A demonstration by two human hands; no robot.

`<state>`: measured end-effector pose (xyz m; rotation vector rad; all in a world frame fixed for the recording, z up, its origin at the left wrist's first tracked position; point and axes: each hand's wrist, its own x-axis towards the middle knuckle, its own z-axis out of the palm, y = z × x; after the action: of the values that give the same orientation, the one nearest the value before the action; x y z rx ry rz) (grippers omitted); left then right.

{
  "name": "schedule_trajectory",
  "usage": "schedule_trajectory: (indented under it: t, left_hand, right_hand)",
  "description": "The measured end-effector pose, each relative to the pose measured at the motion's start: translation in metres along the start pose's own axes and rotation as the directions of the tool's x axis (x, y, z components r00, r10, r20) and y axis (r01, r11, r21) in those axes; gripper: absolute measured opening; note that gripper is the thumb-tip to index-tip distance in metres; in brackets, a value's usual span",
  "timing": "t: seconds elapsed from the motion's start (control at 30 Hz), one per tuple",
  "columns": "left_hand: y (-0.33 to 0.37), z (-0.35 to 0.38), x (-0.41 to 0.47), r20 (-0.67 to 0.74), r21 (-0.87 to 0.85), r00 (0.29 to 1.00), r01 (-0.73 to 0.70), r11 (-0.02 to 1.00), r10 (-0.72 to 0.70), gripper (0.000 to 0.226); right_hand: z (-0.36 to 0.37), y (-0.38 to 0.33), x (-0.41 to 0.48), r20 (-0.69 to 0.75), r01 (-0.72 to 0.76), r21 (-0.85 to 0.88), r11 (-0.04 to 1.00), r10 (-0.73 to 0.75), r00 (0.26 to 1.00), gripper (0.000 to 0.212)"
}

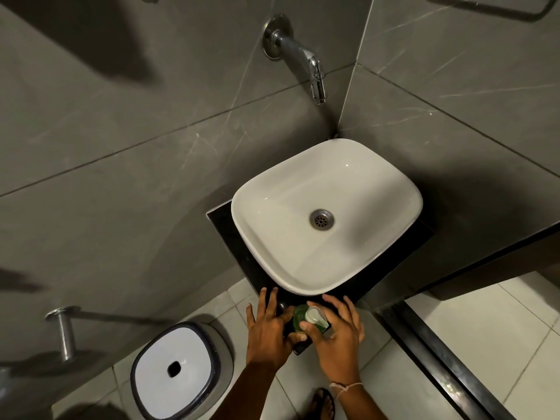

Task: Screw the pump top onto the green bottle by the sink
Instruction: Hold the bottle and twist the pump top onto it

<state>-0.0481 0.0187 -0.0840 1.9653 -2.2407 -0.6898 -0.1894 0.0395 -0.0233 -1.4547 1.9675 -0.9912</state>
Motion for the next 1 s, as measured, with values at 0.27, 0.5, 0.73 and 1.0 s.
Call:
schedule_trajectory:
  t: [0.27,0.5,0.73,1.0]
  left_hand:
    - [0.001,-0.001,0.0,0.011,0.004,1.0,0.002,1.0,-0.002,0.057]
    - [0.003,-0.004,-0.002,0.015,0.012,1.0,0.012,1.0,-0.012,0.058]
    - [0.001,0.0,-0.001,0.0,0.016,1.0,-0.013,1.0,0.013,0.053]
    - [0.001,-0.002,0.0,0.014,0.029,1.0,-0.021,0.999,0.021,0.06]
  right_hand:
    - [0.007,-0.008,0.0,-0.037,-0.098,-0.091,0.991,0.095,0.995,0.045]
    - [0.002,-0.004,0.001,-0.025,-0.061,-0.131,0.989,0.058,0.998,0.034]
    - [0.003,-0.005,-0.003,-0.061,-0.119,-0.141,0.983,0.112,0.992,0.041]
    - [-0.02,-0.016,-0.001,0.099,-0.105,-0.131,0.986,0.118,0.988,0.046]
